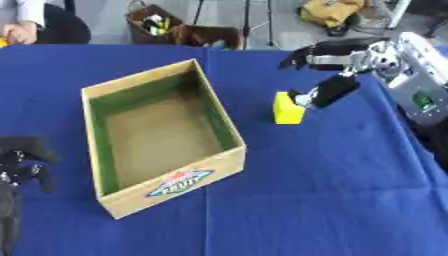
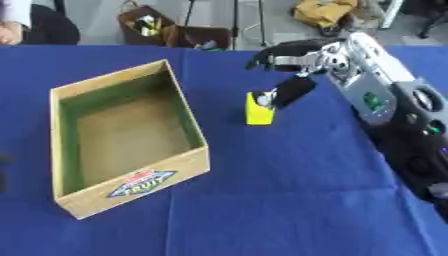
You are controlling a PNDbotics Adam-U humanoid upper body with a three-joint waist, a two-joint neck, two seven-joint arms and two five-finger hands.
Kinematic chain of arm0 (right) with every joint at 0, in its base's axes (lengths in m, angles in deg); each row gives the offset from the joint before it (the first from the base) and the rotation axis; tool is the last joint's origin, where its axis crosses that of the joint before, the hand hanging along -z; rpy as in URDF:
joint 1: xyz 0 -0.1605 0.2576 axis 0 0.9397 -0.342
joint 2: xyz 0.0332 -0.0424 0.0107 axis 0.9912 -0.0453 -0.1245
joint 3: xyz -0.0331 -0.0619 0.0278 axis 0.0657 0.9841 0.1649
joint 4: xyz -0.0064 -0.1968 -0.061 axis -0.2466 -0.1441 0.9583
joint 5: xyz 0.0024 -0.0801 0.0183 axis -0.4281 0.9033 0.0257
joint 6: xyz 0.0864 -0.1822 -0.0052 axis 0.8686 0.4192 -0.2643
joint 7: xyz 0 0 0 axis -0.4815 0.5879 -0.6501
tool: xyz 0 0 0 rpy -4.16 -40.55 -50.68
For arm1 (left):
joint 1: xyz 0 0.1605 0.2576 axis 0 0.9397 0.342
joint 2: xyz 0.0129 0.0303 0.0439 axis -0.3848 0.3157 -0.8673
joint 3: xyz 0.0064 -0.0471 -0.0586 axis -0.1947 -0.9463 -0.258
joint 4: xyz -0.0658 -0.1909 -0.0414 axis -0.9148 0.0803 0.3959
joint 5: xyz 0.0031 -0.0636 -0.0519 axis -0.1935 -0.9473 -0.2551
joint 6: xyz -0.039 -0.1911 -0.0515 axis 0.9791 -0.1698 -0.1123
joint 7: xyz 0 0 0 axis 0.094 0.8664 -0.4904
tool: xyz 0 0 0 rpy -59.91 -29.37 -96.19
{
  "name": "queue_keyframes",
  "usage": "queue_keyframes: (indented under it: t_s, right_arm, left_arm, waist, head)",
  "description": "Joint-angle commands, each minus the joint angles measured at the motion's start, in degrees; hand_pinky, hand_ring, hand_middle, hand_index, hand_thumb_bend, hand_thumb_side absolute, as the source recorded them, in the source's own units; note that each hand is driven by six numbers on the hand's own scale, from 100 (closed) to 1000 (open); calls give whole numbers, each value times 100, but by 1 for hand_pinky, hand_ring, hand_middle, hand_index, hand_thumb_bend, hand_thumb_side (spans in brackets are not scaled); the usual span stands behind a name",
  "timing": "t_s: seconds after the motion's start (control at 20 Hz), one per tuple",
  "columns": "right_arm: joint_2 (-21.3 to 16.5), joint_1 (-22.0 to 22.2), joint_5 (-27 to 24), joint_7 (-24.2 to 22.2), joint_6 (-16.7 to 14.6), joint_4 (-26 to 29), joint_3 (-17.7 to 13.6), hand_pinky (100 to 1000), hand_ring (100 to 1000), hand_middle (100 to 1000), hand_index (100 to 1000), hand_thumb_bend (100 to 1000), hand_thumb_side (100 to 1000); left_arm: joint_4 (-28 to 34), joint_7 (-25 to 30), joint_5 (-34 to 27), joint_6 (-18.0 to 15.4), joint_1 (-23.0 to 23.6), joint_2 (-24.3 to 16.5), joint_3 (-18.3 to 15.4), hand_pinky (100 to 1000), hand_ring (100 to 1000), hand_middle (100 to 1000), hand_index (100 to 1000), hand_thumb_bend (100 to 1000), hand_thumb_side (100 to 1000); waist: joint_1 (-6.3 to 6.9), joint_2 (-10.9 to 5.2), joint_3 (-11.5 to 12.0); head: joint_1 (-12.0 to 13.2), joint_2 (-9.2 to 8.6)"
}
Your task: Pick up objects on the table and place them in the box.
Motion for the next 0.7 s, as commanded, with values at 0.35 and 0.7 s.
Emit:
queue_keyframes:
  t_s: [0.35,0.7]
  right_arm:
    - [-356,-49,-138,-231,-69,102,19,877,932,974,1000,100,758]
    - [-419,70,-153,-332,-127,49,100,881,945,984,1000,100,825]
  left_arm:
    - [97,19,6,-8,-39,-95,24,239,504,460,619,100,1000]
    - [96,29,19,-13,-44,-83,27,239,504,460,619,100,1000]
  waist:
    - [-22,-108,-11]
    - [-8,-72,-19]
  head:
    - [-3,-69]
    - [-12,-71]
